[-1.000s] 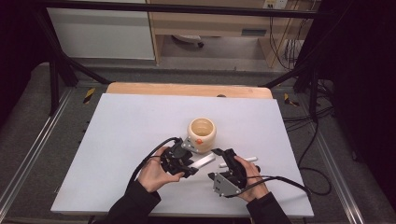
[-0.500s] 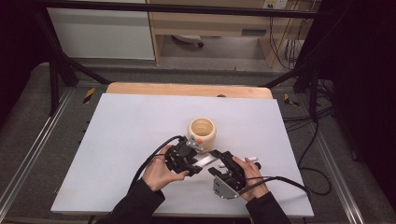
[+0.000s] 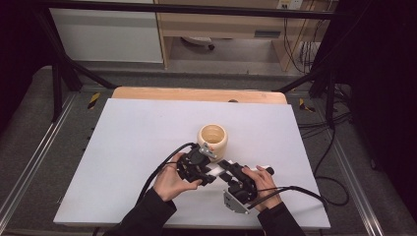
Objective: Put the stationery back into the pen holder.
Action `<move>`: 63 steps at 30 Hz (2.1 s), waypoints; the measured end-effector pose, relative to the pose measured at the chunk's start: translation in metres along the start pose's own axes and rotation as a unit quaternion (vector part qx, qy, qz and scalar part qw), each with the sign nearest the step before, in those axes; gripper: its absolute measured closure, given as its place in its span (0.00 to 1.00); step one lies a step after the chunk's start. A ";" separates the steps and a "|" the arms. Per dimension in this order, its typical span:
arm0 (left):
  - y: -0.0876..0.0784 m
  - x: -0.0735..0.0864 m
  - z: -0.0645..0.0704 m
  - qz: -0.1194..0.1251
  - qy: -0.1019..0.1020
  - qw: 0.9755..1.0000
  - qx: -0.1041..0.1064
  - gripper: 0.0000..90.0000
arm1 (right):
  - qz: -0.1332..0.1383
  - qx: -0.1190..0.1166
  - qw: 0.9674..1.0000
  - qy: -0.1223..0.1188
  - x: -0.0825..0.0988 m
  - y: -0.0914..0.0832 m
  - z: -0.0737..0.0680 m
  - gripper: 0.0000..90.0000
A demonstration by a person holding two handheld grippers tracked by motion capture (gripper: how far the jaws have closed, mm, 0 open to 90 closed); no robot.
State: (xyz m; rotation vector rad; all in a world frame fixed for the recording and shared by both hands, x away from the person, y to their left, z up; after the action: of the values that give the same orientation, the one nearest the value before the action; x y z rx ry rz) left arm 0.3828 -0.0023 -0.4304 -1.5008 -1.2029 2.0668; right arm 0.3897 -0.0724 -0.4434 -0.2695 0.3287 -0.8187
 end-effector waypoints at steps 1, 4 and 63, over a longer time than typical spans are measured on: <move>0.000 0.000 0.000 0.001 0.000 1.000 0.000 0.75 | 0.001 0.001 1.000 -0.002 0.000 0.000 0.000 0.62; 0.001 0.000 0.000 0.000 -0.002 1.000 -0.001 0.75 | 0.003 0.005 1.000 -0.014 -0.001 0.000 0.001 0.66; -0.042 0.099 -0.077 0.129 -0.045 0.981 -0.140 0.07 | -0.021 0.008 0.954 0.300 0.039 -0.006 0.026 0.77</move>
State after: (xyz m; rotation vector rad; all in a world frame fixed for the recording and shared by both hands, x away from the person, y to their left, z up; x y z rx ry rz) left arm 0.4029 0.1234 -0.4671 -1.7892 -1.4517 2.2245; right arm 0.4207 -0.1029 -0.4246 -0.0035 0.8881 -0.9348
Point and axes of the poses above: each handheld gripper's, and its own axes: y roughly forward along the jaws, x roughly out of its underside, z roughly to its right, the point moved 10 cm from there along y, roughly forward along the jaws, and after that the axes turned 5 degrees about z, right-handed, at the moved point
